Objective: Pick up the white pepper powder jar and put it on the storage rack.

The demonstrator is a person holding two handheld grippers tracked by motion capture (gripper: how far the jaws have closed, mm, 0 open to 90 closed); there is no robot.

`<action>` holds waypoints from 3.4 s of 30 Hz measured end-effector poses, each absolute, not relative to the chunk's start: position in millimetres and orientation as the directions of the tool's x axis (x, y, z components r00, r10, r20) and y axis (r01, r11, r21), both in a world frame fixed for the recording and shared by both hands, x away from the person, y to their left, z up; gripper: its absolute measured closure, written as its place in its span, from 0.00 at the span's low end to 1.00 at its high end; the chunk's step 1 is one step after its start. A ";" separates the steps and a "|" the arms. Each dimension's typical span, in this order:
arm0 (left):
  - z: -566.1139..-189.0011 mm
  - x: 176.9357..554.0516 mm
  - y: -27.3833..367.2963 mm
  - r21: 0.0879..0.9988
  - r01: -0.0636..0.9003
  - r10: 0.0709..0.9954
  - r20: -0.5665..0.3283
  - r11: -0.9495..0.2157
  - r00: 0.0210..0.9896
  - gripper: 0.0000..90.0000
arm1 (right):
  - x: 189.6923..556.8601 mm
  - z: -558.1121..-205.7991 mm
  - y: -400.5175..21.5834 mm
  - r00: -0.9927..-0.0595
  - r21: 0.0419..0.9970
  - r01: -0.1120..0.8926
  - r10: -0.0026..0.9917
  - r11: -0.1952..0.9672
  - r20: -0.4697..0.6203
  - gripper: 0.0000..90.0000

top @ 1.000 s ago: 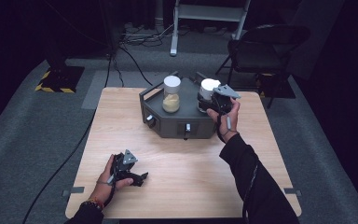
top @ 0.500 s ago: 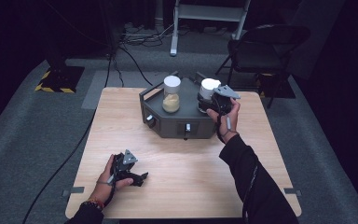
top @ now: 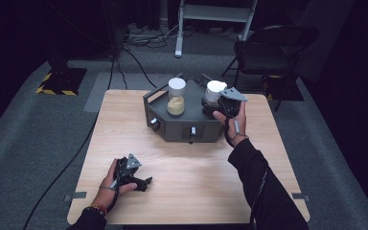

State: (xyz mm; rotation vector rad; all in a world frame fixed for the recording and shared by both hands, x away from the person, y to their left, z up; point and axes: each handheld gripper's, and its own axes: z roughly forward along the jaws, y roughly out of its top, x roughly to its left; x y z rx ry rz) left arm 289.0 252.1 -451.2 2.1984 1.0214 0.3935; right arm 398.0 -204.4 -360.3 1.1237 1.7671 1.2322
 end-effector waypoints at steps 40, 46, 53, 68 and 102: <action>-451.2 289.1 252.0 0.685 0.559 0.762 -0.009 -0.467 0.648 0.00 | 313.6 -369.0 -253.9 -0.479 0.925 0.021 0.816 0.380 -0.324 0.03; -451.3 289.1 251.9 0.686 0.558 0.762 -0.009 -0.467 0.648 0.00 | 303.2 -376.6 -262.1 -0.503 0.913 0.037 0.797 0.407 -0.335 0.03; -451.2 289.2 251.7 0.686 0.558 0.762 -0.009 -0.467 0.648 0.00 | 289.2 -395.8 -265.2 -0.512 0.896 0.013 0.773 0.443 -0.375 0.03; -451.2 289.3 251.8 0.686 0.558 0.762 -0.009 -0.467 0.648 0.00 | 274.4 -427.5 -264.8 -0.550 0.836 0.038 0.710 0.547 -0.439 0.03; -451.2 289.4 251.9 0.686 0.555 0.759 -0.007 -0.471 0.651 0.00 | 266.6 -459.0 -312.5 -0.566 0.724 0.356 0.753 0.590 -0.336 0.03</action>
